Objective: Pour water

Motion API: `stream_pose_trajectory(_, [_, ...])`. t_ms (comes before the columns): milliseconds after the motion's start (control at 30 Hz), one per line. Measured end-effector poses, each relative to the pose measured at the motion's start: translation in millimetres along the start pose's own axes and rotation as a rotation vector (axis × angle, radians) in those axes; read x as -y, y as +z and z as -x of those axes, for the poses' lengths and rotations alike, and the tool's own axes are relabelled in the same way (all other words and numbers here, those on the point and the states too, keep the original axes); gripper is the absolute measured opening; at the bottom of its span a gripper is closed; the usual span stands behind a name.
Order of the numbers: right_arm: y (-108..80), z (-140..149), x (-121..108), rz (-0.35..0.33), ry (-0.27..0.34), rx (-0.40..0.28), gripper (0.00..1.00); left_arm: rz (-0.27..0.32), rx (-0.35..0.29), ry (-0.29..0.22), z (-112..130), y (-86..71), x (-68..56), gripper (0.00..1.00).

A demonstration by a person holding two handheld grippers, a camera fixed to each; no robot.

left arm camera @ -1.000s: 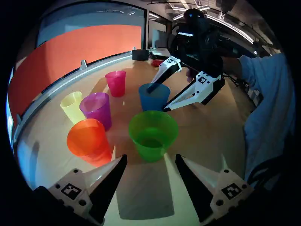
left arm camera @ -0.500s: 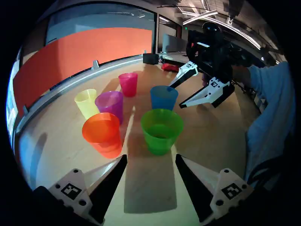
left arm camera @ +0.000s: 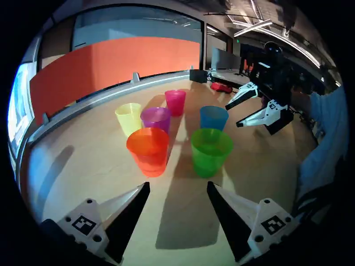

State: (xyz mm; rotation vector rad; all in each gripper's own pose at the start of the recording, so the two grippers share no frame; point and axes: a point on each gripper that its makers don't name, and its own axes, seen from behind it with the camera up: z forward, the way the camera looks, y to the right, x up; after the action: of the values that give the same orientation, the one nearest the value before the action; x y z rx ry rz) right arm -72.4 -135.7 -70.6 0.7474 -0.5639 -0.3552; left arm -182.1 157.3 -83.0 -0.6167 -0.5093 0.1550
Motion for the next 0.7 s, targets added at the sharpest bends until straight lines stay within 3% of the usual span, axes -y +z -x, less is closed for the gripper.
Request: stream_pose_trajectory(700, [-28.2,-12,-33,0.195,0.093,-0.089,1.00,-0.254,-0.117,-0.098,-12,-24.8,67.5,0.96])
